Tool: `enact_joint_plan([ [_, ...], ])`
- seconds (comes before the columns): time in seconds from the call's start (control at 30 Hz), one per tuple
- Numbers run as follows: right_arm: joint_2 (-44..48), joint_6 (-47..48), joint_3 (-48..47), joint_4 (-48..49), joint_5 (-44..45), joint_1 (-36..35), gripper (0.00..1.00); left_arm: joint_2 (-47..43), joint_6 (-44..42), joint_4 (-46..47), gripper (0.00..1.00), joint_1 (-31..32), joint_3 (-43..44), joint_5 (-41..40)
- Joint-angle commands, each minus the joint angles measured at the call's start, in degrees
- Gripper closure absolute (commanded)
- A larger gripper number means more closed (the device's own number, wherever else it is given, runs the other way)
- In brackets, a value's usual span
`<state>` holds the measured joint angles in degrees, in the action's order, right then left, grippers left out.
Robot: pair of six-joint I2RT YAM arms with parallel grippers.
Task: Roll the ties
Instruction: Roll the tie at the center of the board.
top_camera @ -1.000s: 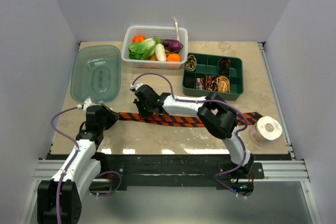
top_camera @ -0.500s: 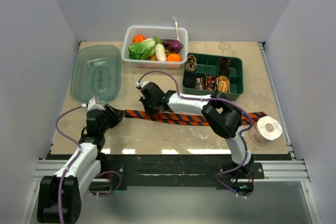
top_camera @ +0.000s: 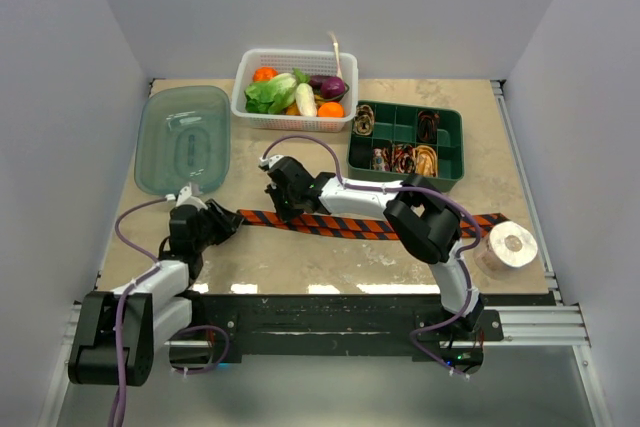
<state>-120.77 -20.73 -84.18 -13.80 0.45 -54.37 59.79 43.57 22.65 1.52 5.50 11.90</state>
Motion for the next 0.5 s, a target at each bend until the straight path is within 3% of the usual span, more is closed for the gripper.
enact_joint_plan([
  [0.0,-0.43,1.22,1.21,-6.85,0.87,0.14,1.00,0.50,-2.26,4.41,0.62,-0.38,1.27,0.41],
  [0.07,-0.34,1.39,1.13,-6.85,0.69,0.14,1.00,0.59,-2.26,4.59,0.70,-0.38,1.18,-0.39],
  [0.2,0.18,1.66,1.30,-6.85,0.43,0.14,1.00,1.38,-2.61,5.99,0.75,-0.38,1.01,-0.56],
  [0.33,1.15,1.75,0.86,-7.11,0.34,0.14,1.00,2.79,-2.97,6.96,0.92,-0.38,1.18,0.40],
  [0.47,3.43,2.01,-0.10,-7.38,1.48,0.14,1.00,2.53,-3.32,7.23,1.00,-0.29,1.09,0.93],
])
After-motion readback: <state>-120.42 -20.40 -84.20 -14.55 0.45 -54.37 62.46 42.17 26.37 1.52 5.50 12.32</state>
